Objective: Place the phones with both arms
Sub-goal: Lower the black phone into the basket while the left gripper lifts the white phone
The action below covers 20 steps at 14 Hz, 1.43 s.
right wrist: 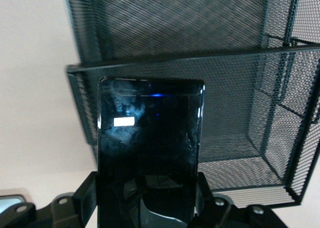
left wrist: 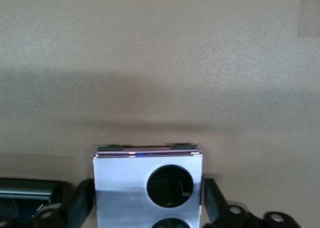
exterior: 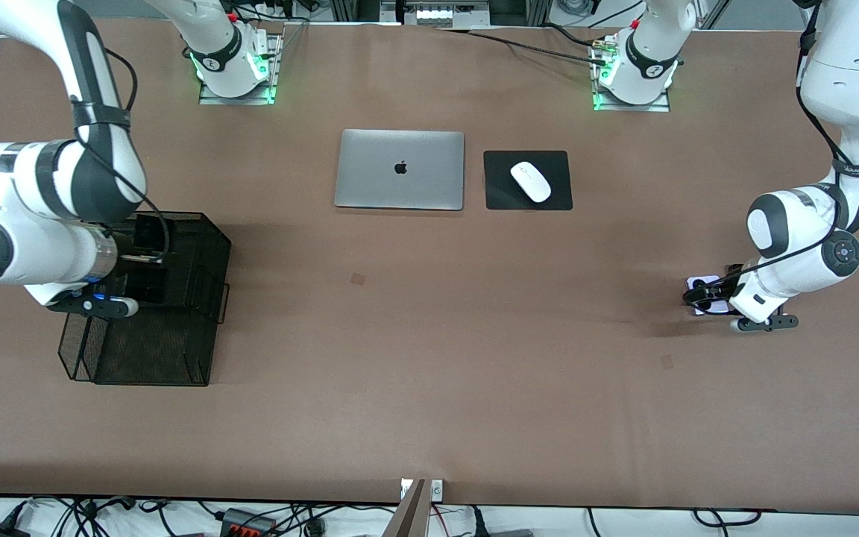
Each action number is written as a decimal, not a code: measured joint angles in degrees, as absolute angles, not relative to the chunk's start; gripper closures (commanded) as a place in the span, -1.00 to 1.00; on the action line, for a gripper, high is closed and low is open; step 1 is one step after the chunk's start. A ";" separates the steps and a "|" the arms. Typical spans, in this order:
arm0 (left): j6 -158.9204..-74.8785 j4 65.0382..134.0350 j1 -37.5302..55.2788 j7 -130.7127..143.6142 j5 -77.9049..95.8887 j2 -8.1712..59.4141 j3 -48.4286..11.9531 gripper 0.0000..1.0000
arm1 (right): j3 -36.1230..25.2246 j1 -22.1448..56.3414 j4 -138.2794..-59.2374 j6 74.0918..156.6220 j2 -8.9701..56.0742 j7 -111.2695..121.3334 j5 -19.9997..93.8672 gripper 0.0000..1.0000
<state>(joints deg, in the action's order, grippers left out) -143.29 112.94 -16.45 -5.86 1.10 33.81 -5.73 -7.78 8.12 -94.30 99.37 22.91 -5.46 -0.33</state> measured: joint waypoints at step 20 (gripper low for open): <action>-114.18 87.99 1.91 29.94 4.03 35.44 -15.63 0.30 | -7.34 7.86 -98.45 103.24 25.29 -4.59 -0.33 -1.00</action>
